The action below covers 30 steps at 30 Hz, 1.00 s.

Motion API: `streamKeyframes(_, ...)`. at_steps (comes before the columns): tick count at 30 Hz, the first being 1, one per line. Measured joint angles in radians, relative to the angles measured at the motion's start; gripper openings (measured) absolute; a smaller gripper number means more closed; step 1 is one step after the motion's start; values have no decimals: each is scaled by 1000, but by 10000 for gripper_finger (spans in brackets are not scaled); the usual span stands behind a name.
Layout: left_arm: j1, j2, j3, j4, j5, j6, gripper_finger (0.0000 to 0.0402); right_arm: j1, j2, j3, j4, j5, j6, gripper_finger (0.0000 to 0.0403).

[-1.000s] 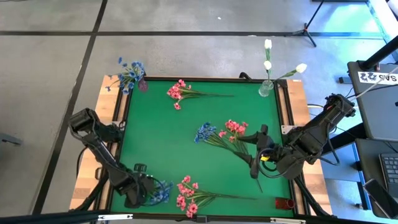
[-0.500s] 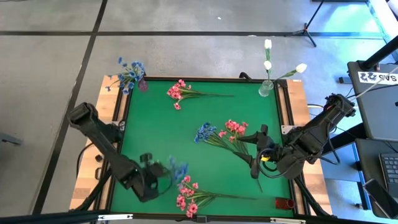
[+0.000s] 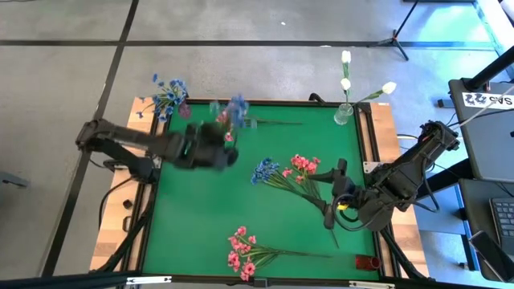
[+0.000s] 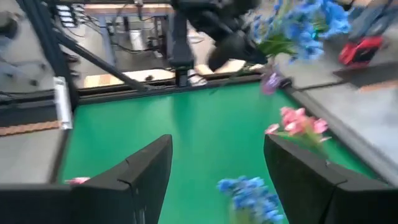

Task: Sort flowers into vase by color
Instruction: Put the bottom blue flowers into the violet vase

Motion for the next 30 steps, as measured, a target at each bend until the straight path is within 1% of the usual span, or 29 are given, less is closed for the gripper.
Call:
streamKeyframes(2,110,2,0,99,-2,160,12,-11,-1,1,3,60,-43,253)
streamKeyframes(4,214,5,0,224,1,318,12,-42,-1,20,2,78,-64,253)
streamKeyframes(7,373,8,0,434,14,527,12,-117,-9,65,-3,44,-92,253)
streamKeyframes(9,486,8,0,555,23,612,12,-183,-10,94,-2,-4,-138,253)
streamKeyframes(11,600,8,0,630,78,640,12,-250,-10,115,-5,-63,-181,253)
streamKeyframes(15,802,18,0,701,164,642,12,-390,-12,136,1,-170,-241,253)
streamKeyframes(18,900,43,0,781,224,726,12,-494,-10,136,2,-249,-264,253)
streamKeyframes(21,968,71,0,865,290,838,12,-593,-8,136,7,-351,-279,253)
streamKeyframes(23,1010,83,0,839,322,844,12,-650,-6,136,8,-419,-278,253)
streamKeyframes(26,1074,84,-1,744,398,764,12,-708,-5,135,36,-505,-281,253)
streamKeyframes(30,1127,79,-1,690,435,689,12,-768,-5,135,52,-547,-364,253)
